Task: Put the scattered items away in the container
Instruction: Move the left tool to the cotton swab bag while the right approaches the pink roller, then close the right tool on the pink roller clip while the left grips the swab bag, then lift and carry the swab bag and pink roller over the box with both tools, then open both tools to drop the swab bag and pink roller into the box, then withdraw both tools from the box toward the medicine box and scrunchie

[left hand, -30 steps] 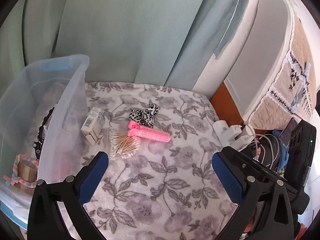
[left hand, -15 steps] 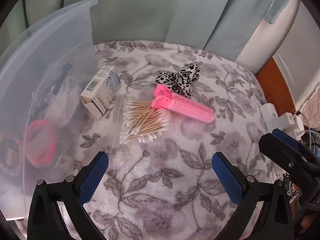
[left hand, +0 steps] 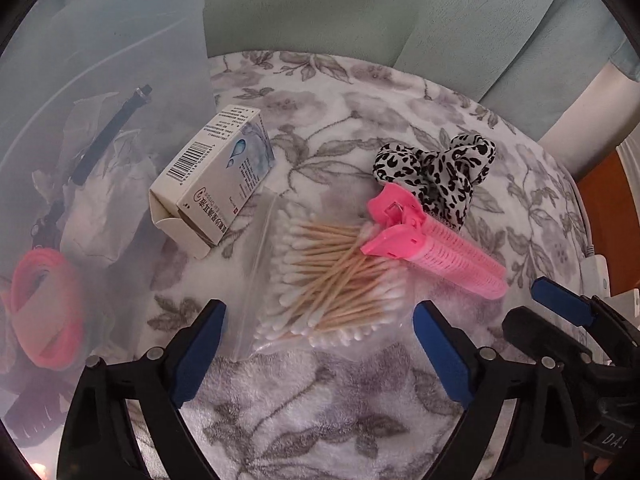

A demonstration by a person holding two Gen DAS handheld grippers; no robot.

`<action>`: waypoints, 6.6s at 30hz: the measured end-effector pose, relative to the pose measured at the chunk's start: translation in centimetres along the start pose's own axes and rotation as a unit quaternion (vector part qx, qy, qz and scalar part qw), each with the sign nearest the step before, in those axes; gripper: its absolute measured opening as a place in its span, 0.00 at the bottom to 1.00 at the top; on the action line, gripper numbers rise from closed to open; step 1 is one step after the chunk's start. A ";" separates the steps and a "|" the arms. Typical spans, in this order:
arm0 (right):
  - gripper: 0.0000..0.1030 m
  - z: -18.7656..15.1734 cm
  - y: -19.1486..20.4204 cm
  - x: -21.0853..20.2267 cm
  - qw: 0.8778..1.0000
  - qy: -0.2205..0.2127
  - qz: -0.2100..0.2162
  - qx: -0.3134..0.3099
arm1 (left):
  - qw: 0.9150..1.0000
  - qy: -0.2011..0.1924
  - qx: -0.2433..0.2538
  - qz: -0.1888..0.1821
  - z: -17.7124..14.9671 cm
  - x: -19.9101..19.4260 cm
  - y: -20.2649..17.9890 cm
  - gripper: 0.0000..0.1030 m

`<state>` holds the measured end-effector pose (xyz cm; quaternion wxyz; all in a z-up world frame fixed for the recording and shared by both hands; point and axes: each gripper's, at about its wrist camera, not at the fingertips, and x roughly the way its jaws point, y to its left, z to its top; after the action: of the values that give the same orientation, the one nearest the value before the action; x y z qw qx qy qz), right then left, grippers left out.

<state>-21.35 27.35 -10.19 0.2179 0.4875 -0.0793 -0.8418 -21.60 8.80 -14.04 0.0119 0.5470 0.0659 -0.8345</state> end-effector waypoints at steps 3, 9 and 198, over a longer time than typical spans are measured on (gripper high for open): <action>0.70 0.4 0.3 1.2 1.000 0.015 0.001 -0.020 | 1.000 -0.006 0.011 0.009 0.1 0.3 -0.3 0.91; 0.69 1.3 0.9 2.9 0.998 0.022 0.023 -0.056 | 1.000 0.005 0.010 0.005 0.4 0.8 0.4 0.82; 1.00 0.5 25.3 -13.1 0.985 -0.165 0.030 0.032 | 0.962 -0.250 -0.103 -0.045 -2.7 -26.3 20.1 1.00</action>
<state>-8.81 10.54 9.13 0.2113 0.3465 -0.1558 -0.9006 -6.77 -12.19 7.01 0.0467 0.3127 0.1714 -0.9331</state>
